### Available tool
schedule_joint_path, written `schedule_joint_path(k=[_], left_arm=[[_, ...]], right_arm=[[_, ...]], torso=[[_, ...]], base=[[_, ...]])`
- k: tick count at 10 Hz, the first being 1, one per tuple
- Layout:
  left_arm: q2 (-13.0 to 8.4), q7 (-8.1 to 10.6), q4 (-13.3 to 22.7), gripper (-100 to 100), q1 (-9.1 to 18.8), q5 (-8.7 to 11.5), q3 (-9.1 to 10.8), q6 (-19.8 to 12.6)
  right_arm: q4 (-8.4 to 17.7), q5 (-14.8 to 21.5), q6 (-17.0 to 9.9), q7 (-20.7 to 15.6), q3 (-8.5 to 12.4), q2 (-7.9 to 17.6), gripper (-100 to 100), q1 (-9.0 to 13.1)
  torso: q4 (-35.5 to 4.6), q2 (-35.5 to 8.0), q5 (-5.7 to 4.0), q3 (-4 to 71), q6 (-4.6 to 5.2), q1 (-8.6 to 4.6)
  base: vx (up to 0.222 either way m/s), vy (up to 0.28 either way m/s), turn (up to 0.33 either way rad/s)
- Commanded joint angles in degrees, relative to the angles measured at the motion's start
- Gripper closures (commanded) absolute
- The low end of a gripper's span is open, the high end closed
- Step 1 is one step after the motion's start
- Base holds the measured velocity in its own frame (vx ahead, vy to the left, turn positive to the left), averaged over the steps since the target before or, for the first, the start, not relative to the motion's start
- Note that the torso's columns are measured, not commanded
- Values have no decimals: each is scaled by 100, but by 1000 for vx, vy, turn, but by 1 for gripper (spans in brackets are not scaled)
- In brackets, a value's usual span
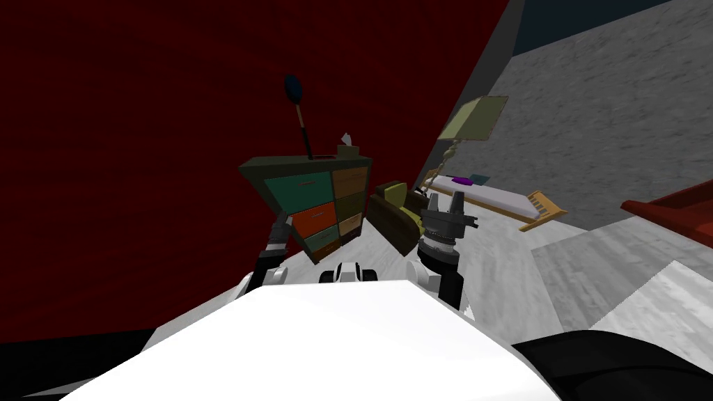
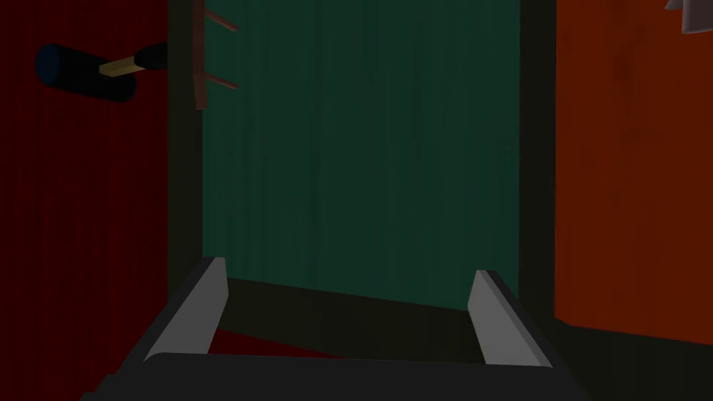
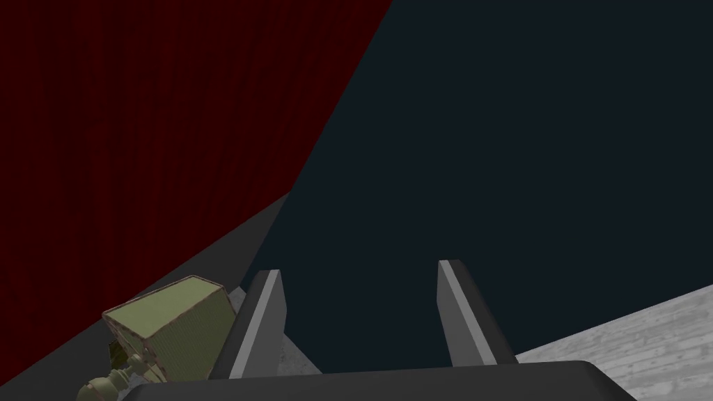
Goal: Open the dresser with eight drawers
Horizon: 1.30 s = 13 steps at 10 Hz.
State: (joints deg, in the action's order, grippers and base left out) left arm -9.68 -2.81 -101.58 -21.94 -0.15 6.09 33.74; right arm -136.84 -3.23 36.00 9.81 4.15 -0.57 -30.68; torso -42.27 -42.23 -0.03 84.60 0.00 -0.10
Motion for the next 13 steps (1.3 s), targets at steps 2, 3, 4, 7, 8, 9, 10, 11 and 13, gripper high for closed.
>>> schedule_joint_path(k=[2,3,4,7,8,9,10,11,13], left_arm=[[51,-4,499,-100,55,117,156,10],[80,-7,643,-100,77,149,201,8],[117,-10,787,-100,98,182,246,6],[291,-18,1201,-100,160,276,374,0],[376,-21,1325,-100,179,304,411,-2],[478,-23,1438,-100,196,329,446,-4],[597,-25,1536,-100,211,351,475,-6],[731,-27,1618,-100,223,369,500,-8],[996,-29,1721,-100,239,392,530,-10]], right_arm=[[0,0,0,0,0,0,0,0],[0,0,0,0,0,0,0,0],[0,0,0,0,0,0,0,0],[0,0,0,0,0,0,0,0],[0,0,0,0,0,0,0,0],[0,0,0,0,0,0,0,0],[0,0,0,0,0,0,0,0],[0,0,0,0,0,0,0,0],[0,0,0,0,0,1,0,1]], torso=[[0,0,3,0,0,12],[-2,-7,3,-4,0,10],[-1,-4,4,-3,-1,14],[-2,-6,2,-3,0,7],[-1,-2,3,-1,0,10],[-2,-7,4,-4,-1,16],[-4,-14,5,-8,0,16],[-4,-13,4,-8,0,16],[-3,-11,5,-7,0,18]], base=[[89,-114,62],[99,-109,65],[99,-115,80],[98,-128,64],[91,-106,65],[67,-100,50],[60,-90,44],[48,-69,42],[37,-53,25]])
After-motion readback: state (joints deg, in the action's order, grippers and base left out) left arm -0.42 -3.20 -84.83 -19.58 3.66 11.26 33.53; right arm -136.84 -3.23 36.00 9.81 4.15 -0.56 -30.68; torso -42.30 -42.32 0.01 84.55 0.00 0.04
